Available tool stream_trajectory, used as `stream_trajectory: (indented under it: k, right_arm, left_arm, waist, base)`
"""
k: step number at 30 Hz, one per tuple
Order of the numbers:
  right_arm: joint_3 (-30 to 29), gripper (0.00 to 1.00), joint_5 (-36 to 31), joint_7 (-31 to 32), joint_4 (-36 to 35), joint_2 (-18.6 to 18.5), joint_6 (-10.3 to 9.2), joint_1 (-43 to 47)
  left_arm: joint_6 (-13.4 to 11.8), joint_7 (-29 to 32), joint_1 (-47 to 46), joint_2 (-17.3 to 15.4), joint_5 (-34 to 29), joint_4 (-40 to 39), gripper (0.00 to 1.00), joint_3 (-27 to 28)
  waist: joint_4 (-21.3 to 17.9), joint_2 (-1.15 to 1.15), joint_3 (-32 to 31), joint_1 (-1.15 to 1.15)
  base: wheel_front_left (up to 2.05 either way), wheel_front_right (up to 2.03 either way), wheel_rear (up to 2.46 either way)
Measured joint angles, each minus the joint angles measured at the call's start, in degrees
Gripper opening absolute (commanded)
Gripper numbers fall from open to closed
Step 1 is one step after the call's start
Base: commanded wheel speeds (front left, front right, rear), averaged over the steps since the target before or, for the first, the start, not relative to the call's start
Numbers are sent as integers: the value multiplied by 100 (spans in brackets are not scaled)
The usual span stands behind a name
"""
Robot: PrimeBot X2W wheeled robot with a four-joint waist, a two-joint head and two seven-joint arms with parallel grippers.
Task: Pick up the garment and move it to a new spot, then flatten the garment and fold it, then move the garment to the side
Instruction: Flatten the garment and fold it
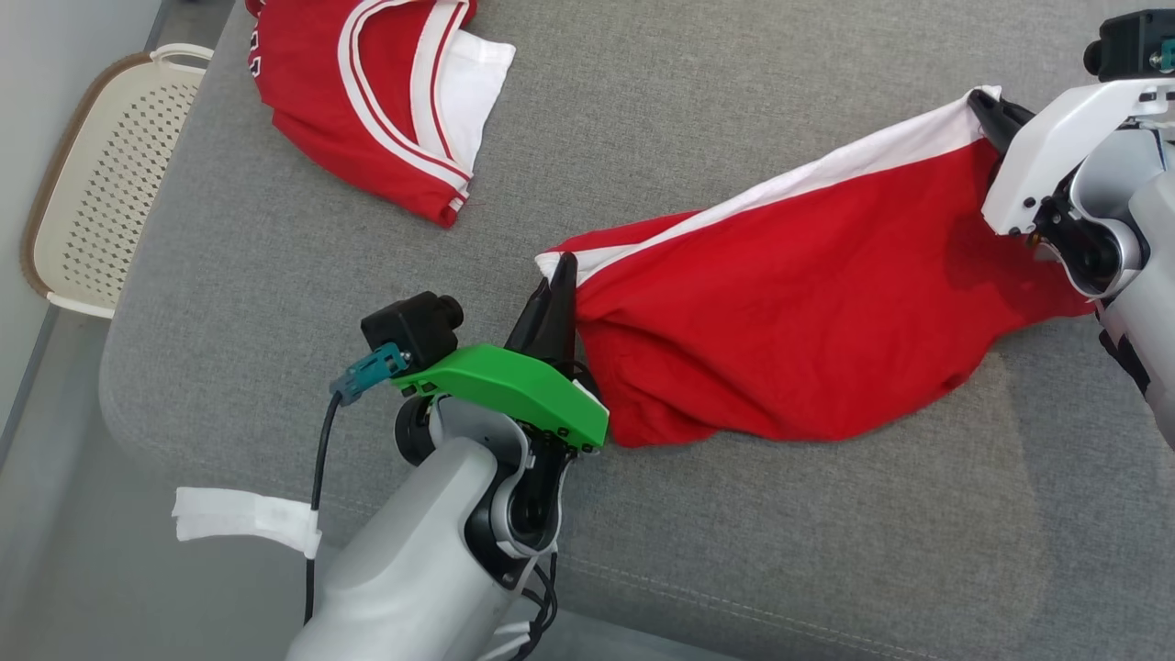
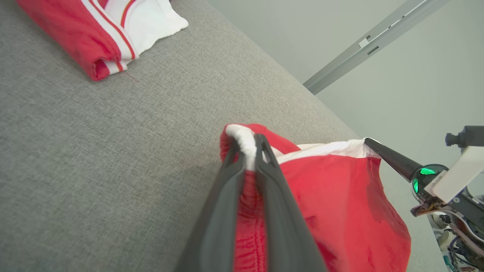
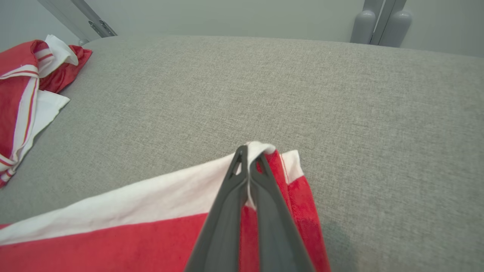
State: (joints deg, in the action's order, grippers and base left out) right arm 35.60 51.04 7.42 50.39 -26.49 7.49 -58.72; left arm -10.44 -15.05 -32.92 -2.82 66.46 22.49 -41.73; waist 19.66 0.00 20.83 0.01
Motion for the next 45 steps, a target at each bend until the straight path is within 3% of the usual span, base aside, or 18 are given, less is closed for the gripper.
stream_trajectory:
  k: [1, 2, 3, 16, 21, 28, 34, 45]
  right_arm:
    - [43, 45, 20, -51, 34, -7, 0, -36]
    - [83, 96, 44, -90, 71, -18, 0, -64]
    - [127, 100, 81, -107, 101, -29, 0, -87]
    - [687, 100, 592, -276, -41, -334, 0, -157]
    - [898, 100, 847, -337, -265, -634, 0, -118]
    - [1190, 100, 1100, -344, -460, -911, 0, 68]
    - [1451, 100, 1194, -245, -493, -1029, 0, 154]
    - [1629, 100, 1477, 3, -42, -1007, 0, 326]
  left_arm:
    - [-13, 0, 0, 0, 0, 11, 29, -11]
    - [-15, 0, 0, 0, 0, 24, 56, -27]
    - [-16, 0, 0, 0, 0, 32, 100, -42]
    - [-25, 0, -10, -9, -368, 192, 100, -191]
    - [-79, 0, 202, -327, -625, 91, 100, -288]
    - [-383, 0, 645, -906, -1159, -531, 100, -291]
    - [-651, 0, 911, -1205, -1666, -1124, 100, -290]
    - [-1028, 0, 1232, -1339, -2135, -1883, 100, 16]
  waist:
    - [7, 0, 1, 0]
    - [14, 0, 2, 0]
    - [20, 0, 5, 0]
    - [-31, 0, -66, 0]
    - [-128, 0, -148, 0]
    - [-231, 0, -310, -1]
    - [-225, 0, -405, -1]
    - [104, 0, -411, -1]
  base:
    - [0, 0, 0]
    - [0, 0, 0]
    - [0, 0, 0]
    - [0, 0, 0]
    - [0, 0, 0]
    - [0, 0, 0]
    - [0, 0, 0]
    - [0, 0, 0]
